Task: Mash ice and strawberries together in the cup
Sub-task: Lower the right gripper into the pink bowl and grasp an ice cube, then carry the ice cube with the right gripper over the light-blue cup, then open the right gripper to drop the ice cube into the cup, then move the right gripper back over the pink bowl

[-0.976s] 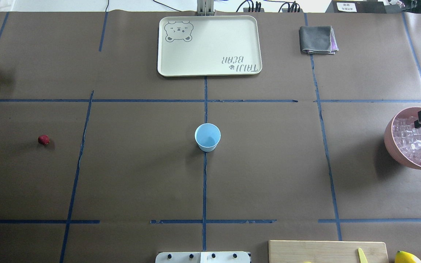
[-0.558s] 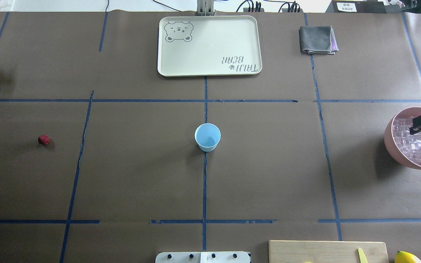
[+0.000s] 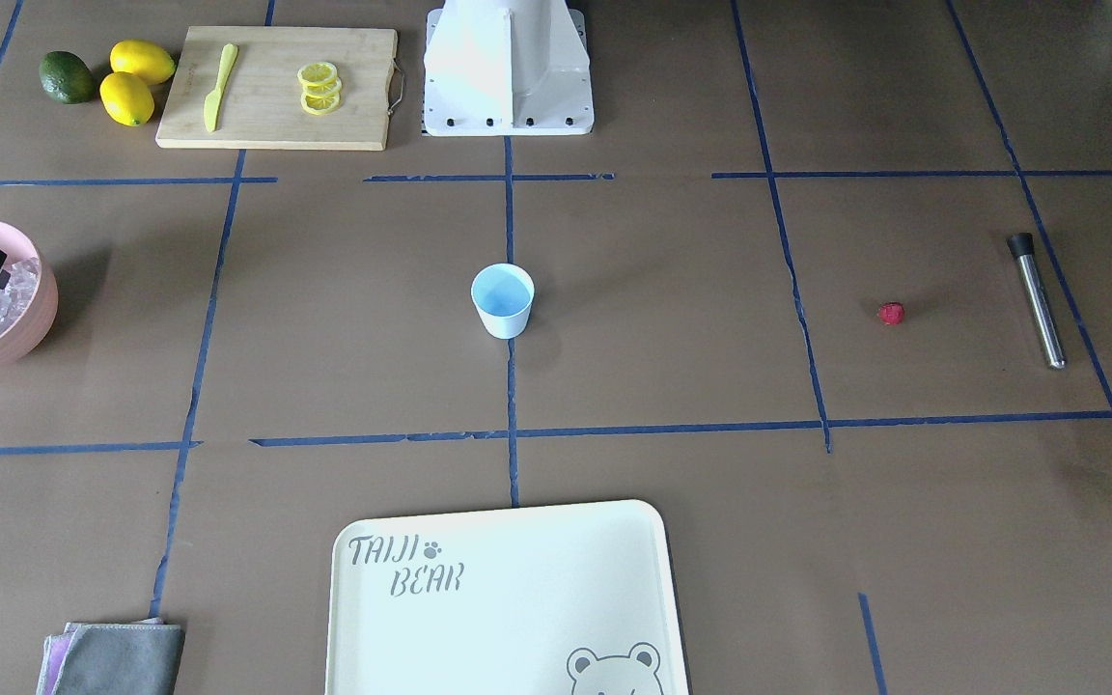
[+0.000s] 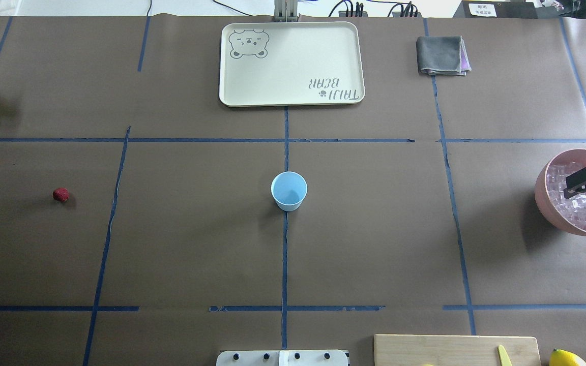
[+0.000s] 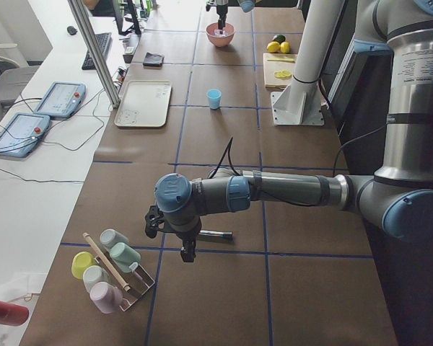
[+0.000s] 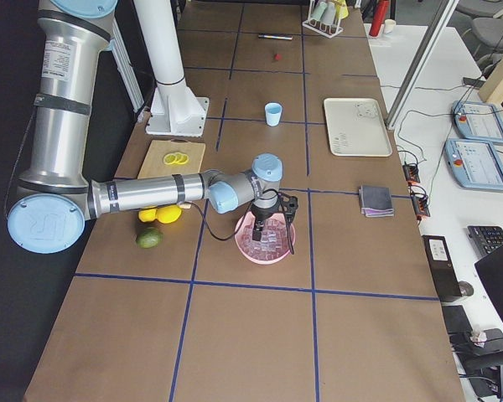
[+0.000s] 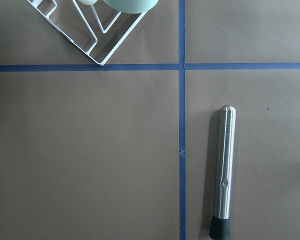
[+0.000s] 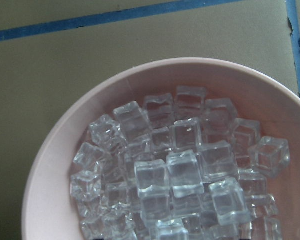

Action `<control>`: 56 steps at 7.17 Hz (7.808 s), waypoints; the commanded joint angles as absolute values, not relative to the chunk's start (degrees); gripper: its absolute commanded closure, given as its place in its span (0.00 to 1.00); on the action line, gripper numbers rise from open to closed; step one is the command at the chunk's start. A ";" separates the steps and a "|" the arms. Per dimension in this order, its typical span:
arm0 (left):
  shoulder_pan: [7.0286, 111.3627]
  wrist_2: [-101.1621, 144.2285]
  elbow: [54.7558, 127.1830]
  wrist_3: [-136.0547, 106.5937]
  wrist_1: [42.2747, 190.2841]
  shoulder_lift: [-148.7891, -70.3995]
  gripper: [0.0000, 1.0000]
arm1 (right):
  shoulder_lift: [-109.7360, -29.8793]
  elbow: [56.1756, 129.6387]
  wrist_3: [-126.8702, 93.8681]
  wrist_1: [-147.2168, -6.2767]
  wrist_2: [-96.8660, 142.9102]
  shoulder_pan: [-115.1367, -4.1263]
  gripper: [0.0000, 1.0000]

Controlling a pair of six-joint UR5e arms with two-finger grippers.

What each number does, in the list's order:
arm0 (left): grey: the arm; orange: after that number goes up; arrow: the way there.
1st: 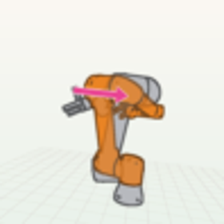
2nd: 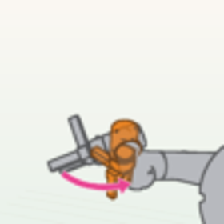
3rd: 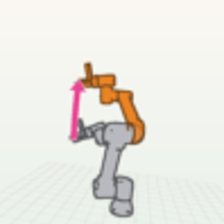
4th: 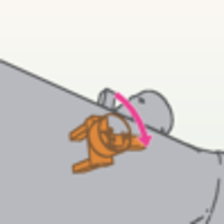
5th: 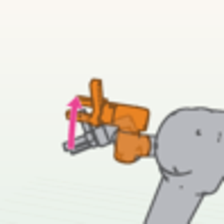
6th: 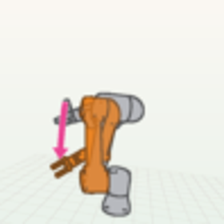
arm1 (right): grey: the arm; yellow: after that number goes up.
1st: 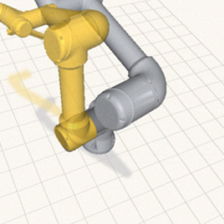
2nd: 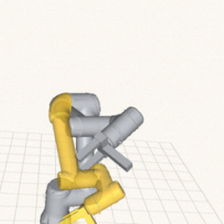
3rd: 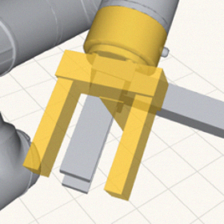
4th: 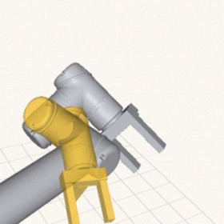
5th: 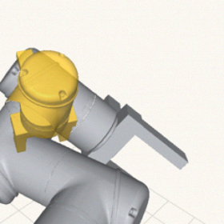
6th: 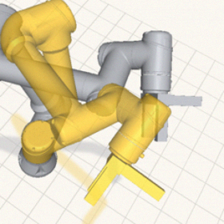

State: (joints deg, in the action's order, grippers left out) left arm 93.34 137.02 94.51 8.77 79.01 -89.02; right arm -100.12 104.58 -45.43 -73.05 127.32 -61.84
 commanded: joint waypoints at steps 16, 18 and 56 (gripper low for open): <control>93.60 137.02 95.71 8.35 78.84 -89.56 0.00 | -82.55 116.72 -46.05 -94.38 124.12 -61.63 1.00; 93.69 137.02 95.71 8.35 78.93 -89.30 0.00 | -59.25 113.84 -52.70 -115.42 118.33 -51.72 1.00; 93.87 137.02 98.70 8.09 78.66 -88.95 0.00 | -91.20 122.26 -26.81 -101.34 124.80 -66.97 0.01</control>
